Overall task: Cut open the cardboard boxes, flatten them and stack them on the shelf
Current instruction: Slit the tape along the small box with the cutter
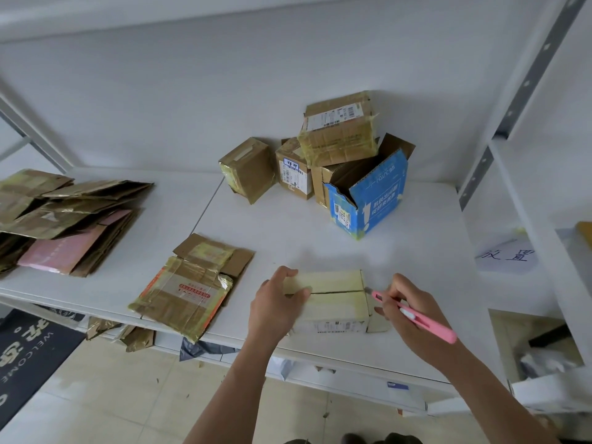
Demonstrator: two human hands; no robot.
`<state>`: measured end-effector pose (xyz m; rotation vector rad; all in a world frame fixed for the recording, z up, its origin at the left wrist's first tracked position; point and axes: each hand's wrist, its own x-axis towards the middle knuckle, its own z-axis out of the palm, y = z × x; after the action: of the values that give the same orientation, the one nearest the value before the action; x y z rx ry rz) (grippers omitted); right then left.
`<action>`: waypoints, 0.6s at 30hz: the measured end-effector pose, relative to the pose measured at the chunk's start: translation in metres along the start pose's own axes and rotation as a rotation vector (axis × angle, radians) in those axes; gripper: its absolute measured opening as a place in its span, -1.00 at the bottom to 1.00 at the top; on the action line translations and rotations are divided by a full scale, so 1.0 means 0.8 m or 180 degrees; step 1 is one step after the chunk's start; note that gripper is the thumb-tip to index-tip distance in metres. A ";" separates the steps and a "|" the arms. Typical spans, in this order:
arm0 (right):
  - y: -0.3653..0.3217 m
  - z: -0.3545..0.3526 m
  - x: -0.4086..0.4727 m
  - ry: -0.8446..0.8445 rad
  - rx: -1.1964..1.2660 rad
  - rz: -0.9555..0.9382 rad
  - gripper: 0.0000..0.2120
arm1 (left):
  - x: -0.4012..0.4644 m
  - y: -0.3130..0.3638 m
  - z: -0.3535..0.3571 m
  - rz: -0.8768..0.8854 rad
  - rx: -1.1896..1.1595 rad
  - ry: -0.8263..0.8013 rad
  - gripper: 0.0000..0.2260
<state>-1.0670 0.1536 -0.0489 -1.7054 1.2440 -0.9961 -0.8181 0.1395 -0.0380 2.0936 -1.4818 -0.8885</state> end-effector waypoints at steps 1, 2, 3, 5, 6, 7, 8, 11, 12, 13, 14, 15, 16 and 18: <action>0.002 0.000 -0.006 0.0020 0.0025 0.0040 -0.77 | 0.000 0.001 0.000 0.0016 0.0033 -0.0005 -0.70; 0.004 0.001 -0.011 0.0050 0.0048 0.0055 -0.78 | 0.000 0.002 0.000 0.0032 0.0070 -0.0005 -0.70; 0.005 0.001 -0.015 0.0074 0.0059 0.0059 -0.78 | -0.001 0.003 0.000 0.0044 0.0102 -0.0005 -0.69; 0.004 0.003 -0.022 0.0109 0.0067 0.0039 -0.76 | -0.001 0.004 0.001 0.0051 0.0122 0.0014 -0.69; 0.004 0.004 -0.025 0.0126 0.0053 0.0016 -0.75 | -0.002 0.004 0.001 0.0043 0.0121 0.0038 -0.69; 0.003 0.004 -0.028 0.0151 0.0018 -0.0026 -0.74 | -0.002 0.004 0.001 0.0036 0.0127 0.0067 -0.69; 0.003 0.004 -0.031 0.0176 -0.0027 -0.0072 -0.74 | -0.002 0.005 0.001 0.0034 0.0145 0.0084 -0.69; 0.006 0.003 -0.035 0.0278 0.0090 0.0056 -0.70 | -0.003 0.008 0.001 0.0017 0.0211 0.0110 -0.69; 0.006 0.004 -0.034 0.0374 0.0160 0.0093 -0.69 | -0.003 0.010 0.000 -0.0015 0.0222 0.0163 -0.70; 0.006 0.005 -0.033 0.0511 0.0217 0.0090 -0.69 | -0.004 0.012 0.000 -0.0087 0.0221 0.0237 -0.69; 0.005 0.007 -0.031 0.0657 0.0256 0.0082 -0.69 | -0.005 0.015 -0.001 -0.0200 0.0201 0.0324 -0.67; 0.004 0.011 -0.030 0.0791 0.0290 0.0098 -0.70 | -0.006 0.017 -0.003 -0.0336 0.0210 0.0424 -0.62; 0.003 0.016 -0.028 0.0900 0.0324 0.0126 -0.72 | -0.007 0.020 -0.004 -0.0458 0.0324 0.0498 -0.58; -0.002 0.028 -0.026 0.1070 0.0450 0.0136 -0.79 | -0.012 0.026 -0.006 -0.0660 0.0641 0.0542 -0.50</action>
<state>-1.0503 0.1774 -0.0593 -1.4361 1.3772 -1.3515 -0.8308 0.1411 -0.0180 2.4382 -1.3315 -0.6336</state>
